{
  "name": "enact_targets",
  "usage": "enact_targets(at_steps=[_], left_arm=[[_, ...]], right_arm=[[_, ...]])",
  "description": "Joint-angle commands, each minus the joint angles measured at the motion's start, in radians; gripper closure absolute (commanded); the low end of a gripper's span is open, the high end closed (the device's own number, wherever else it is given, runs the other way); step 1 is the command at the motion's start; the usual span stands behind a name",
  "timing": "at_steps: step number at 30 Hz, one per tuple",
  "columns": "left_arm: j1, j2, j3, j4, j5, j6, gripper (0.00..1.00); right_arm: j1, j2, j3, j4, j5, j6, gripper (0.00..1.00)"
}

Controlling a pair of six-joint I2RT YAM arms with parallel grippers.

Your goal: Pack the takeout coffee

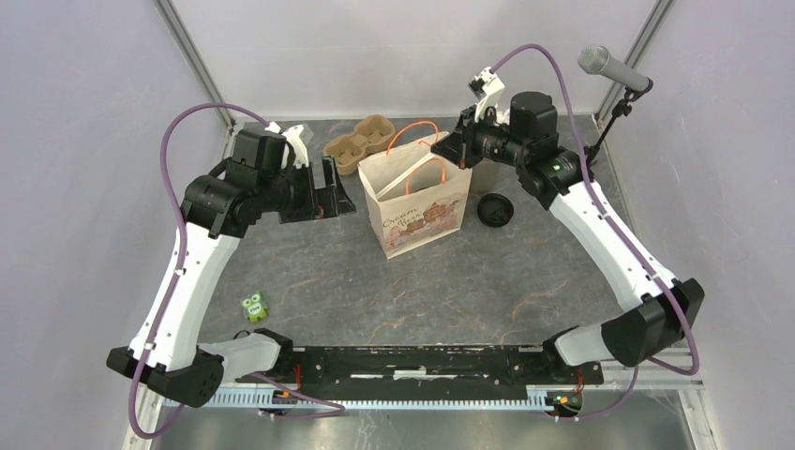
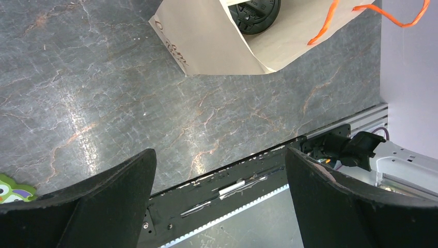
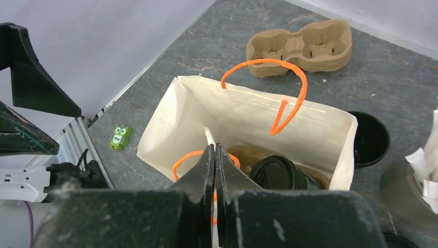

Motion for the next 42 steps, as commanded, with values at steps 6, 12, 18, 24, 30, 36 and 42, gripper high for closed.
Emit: enact_targets(at_steps=[6, 12, 18, 24, 30, 36, 42], left_arm=[[0.004, -0.016, 0.024, 0.037, -0.019, 0.016, 0.00], [0.005, -0.020, 0.018, 0.036, -0.030, 0.021, 0.00], [0.005, -0.015, 0.039, 0.044, -0.022, 0.014, 0.00], [0.004, 0.031, 0.144, 0.048, 0.002, 0.002, 0.00], [0.005, 0.010, 0.198, 0.159, 0.022, -0.016, 0.00], [0.004, -0.082, 0.088, 0.365, 0.060, -0.038, 0.00], [0.005, -0.174, -0.041, 0.353, 0.065, 0.021, 0.00]], right_arm=[[0.020, 0.059, 0.111, 0.023, -0.008, 0.007, 0.93], [0.072, 0.164, 0.262, -0.158, 0.034, -0.128, 0.83], [0.077, 0.187, 0.402, -0.283, 0.138, -0.170, 0.59], [0.075, 0.069, 0.395, -0.319, 0.313, -0.164, 0.17], [0.075, -0.117, 0.260, -0.320, 0.433, -0.164, 0.02], [0.075, -0.293, 0.058, -0.285, 0.609, 0.003, 0.02], [0.074, -0.435, -0.107, -0.341, 0.695, 0.058, 0.02]])
